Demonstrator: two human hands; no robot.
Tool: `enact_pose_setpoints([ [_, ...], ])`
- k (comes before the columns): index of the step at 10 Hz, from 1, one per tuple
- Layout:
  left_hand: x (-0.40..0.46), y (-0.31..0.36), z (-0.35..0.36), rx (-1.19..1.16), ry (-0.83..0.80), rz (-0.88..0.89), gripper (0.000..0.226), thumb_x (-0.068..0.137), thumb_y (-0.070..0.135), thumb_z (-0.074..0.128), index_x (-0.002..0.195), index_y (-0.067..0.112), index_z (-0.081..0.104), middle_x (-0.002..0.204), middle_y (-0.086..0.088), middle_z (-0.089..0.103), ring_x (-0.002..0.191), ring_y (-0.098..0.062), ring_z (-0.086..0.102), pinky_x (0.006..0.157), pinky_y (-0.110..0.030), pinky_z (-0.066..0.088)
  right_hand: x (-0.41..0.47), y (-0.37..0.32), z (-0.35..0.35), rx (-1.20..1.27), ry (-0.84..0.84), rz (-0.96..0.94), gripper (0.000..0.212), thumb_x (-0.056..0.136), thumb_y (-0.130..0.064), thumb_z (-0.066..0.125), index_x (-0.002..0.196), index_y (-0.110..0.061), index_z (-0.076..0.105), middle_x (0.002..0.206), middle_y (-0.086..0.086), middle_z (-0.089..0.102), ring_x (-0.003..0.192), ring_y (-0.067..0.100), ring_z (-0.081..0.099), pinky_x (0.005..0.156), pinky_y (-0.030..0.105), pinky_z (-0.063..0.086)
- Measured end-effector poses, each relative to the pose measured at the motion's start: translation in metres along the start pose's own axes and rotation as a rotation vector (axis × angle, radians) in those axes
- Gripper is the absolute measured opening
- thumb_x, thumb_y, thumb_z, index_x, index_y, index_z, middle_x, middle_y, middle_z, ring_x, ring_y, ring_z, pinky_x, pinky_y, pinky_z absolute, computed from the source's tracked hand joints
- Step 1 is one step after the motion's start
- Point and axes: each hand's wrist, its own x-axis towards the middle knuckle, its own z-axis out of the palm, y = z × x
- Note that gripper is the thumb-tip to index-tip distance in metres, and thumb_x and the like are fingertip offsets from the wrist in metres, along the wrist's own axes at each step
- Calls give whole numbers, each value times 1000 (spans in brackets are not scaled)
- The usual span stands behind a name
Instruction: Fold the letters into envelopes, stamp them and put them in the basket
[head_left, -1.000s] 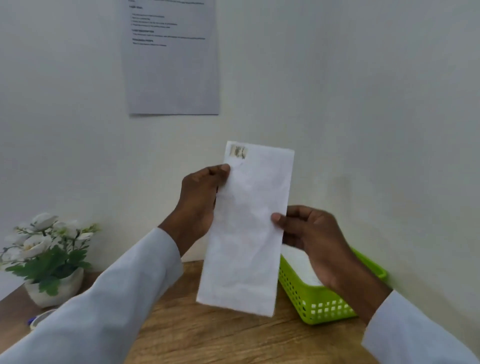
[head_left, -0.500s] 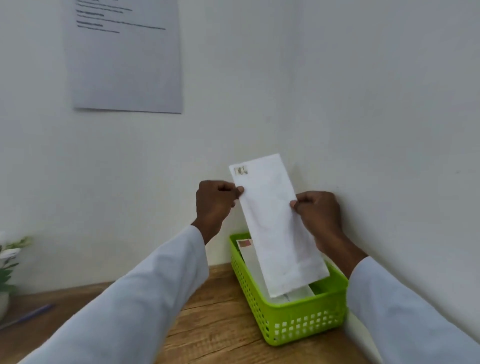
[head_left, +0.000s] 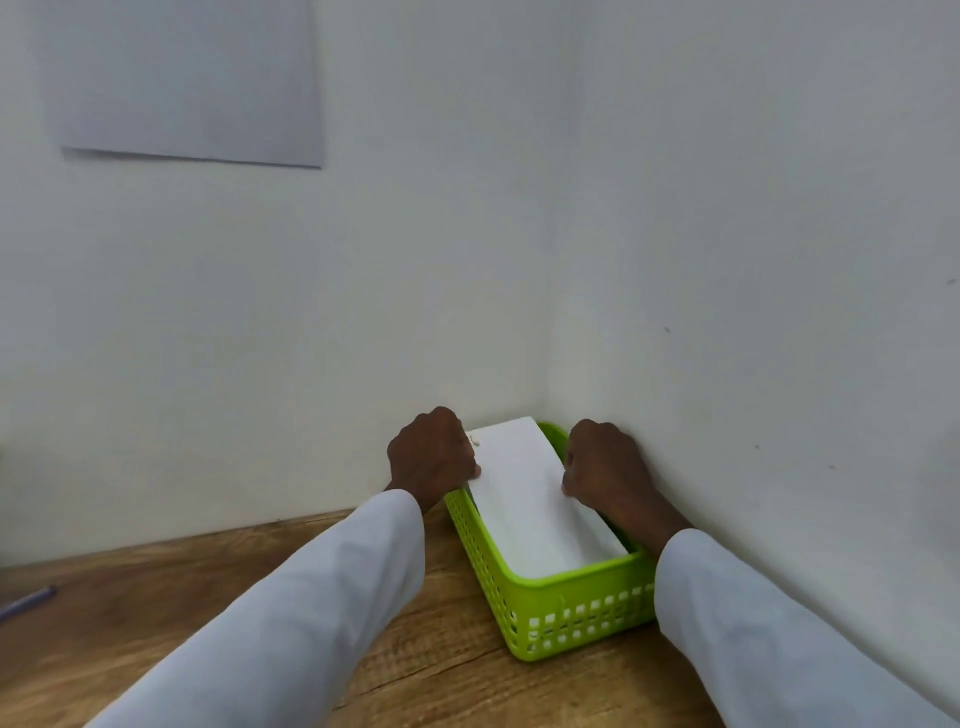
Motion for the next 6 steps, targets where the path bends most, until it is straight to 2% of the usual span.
enact_pose_setpoints([
  [1,0,3,2,124,-26,63,34,68,27,78,96,17,62,100,2,66,96,-24,62,71,-29,40,-2,-1,-1,-92,-42,-23,23,82,-6,63,104,-8,60,112,12,65,104,32,64,69,28,42],
  [2,2,6,2,252,-45,130,36,72,27,77,102,16,60,105,0,67,98,-25,63,76,-31,43,-3,-1,-1,-141,-102,-45,31,79,-6,71,108,-7,60,115,13,65,107,31,64,72,29,45],
  [3,3,7,3,297,-43,185,34,73,26,75,102,16,61,105,-1,69,97,-26,64,79,-32,46,-3,-1,0,-182,-133,-67,36,77,-6,75,110,-6,60,116,13,65,108,31,64,71,29,44],
  [4,0,4,4,202,-33,168,27,72,28,76,93,19,62,100,1,68,95,-25,63,78,-33,47,-8,0,0,-186,-112,-81,31,81,-7,70,110,-7,59,117,13,64,109,32,63,73,30,45],
  [5,-7,0,3,88,65,201,20,78,40,72,88,27,60,96,4,67,94,-22,62,72,-31,38,-9,-1,-4,-116,10,-163,19,86,-20,65,104,-15,61,114,11,64,105,31,62,74,31,43],
  [6,-18,-1,-1,94,214,310,29,86,50,61,104,27,60,97,7,67,93,-18,62,73,-32,43,-9,-6,-5,52,111,-354,26,87,-44,65,101,-21,63,103,2,68,97,24,63,70,26,35],
])
